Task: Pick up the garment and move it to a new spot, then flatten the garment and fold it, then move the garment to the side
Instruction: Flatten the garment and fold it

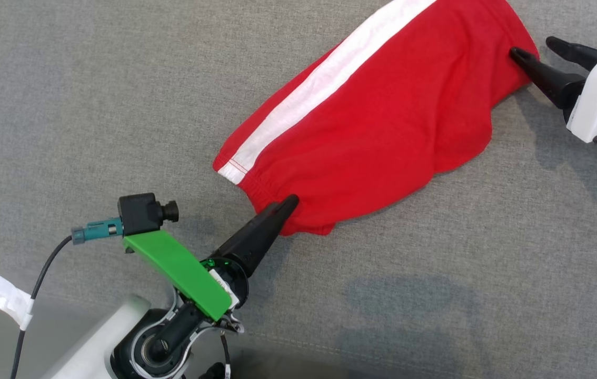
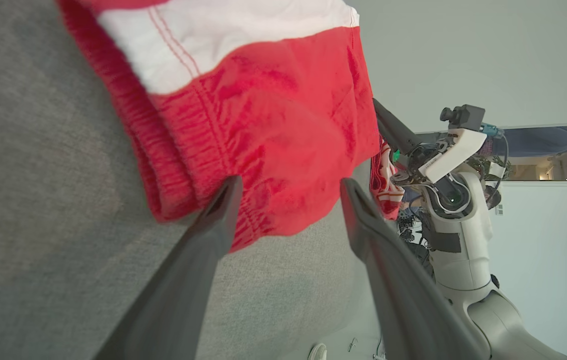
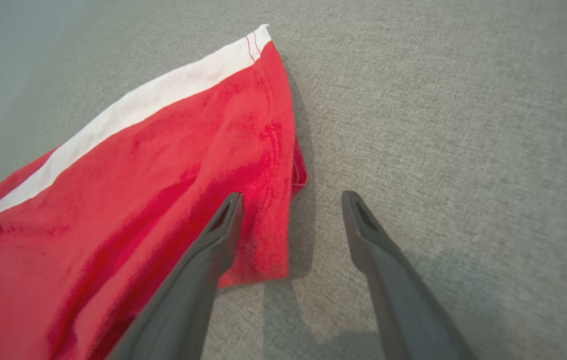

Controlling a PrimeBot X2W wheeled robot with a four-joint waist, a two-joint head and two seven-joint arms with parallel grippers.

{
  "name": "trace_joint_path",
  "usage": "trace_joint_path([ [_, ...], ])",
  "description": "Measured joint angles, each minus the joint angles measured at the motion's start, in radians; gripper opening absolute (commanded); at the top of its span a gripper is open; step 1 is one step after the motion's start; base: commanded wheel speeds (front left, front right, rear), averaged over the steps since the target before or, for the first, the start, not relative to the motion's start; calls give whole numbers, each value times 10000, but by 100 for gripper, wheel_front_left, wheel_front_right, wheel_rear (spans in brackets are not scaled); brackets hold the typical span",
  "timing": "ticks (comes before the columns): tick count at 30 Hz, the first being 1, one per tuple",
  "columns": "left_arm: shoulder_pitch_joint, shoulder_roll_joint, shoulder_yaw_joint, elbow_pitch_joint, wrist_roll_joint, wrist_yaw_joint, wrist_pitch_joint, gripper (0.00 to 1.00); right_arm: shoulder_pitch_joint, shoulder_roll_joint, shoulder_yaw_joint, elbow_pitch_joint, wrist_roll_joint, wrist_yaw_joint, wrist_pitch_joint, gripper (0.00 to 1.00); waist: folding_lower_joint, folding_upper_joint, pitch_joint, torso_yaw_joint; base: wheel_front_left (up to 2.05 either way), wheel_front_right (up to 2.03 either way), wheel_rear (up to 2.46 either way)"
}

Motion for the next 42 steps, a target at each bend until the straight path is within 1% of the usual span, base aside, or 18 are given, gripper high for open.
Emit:
trace_joint_path([
  [6,-12,-21,-219,75,27,69,111,100,29,0,58,134,-8,-105,12,100,0,0,247,67,0,0,0],
  [19,-13,-105,-497,184,54,151,389,100,-102,104,211,228,-215,-104,88,100,0,0,416,337,0,0,0],
  [22,-13,-165,-518,305,-15,157,449,100,-272,238,314,251,-297,-104,176,100,0,0,463,394,0,0,0],
  [25,-14,-182,-543,497,-6,240,453,100,-378,320,364,257,-303,-102,190,100,0,0,495,417,0,0,0],
  [32,-50,-161,-470,606,4,249,447,100,-470,355,374,272,-303,-96,215,100,0,0,549,394,0,0,0],
  [42,-583,-706,-485,1043,-77,253,531,100,-733,577,464,272,-374,-77,307,100,0,0,705,164,0,0,0],
])
